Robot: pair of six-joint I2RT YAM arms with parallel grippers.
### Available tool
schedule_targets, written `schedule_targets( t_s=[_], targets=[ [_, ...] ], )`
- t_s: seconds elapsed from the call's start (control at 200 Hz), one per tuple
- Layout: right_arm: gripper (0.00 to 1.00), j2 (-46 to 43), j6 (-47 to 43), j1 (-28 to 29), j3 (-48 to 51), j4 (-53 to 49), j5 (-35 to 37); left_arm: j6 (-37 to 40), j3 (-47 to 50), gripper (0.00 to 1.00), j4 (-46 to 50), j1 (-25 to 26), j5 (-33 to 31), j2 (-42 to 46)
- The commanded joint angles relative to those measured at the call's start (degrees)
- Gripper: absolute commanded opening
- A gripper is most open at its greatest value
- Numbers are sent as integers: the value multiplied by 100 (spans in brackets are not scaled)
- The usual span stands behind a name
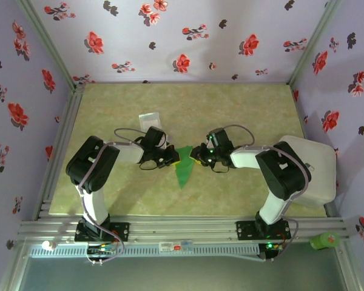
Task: Fold a paper plane with a square sheet of paper (pick it up from the middle)
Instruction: Fold the wing for the fifth time at the center of the table.
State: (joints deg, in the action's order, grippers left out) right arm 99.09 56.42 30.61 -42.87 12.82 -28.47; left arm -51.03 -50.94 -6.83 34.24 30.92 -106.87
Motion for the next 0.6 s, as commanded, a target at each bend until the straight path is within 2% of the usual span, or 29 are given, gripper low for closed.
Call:
schedule_targets(
  t_s=[0.0, 0.18, 0.28, 0.595],
  targets=[
    [25, 96, -484, -63, -251, -302, -296, 193, 20, 1, 480, -14, 12, 50],
    [24, 149, -975, -125, -498, -848, -426, 186, -11, 1, 481, -14, 13, 17],
    [27, 126, -983, -150, -547, -1239, -107, 189, -13, 1, 490, -11, 19, 18],
    [29, 241, -562, -193, -309, -649, -218, 145, -20, 1, 470, -14, 16, 8]
  ],
)
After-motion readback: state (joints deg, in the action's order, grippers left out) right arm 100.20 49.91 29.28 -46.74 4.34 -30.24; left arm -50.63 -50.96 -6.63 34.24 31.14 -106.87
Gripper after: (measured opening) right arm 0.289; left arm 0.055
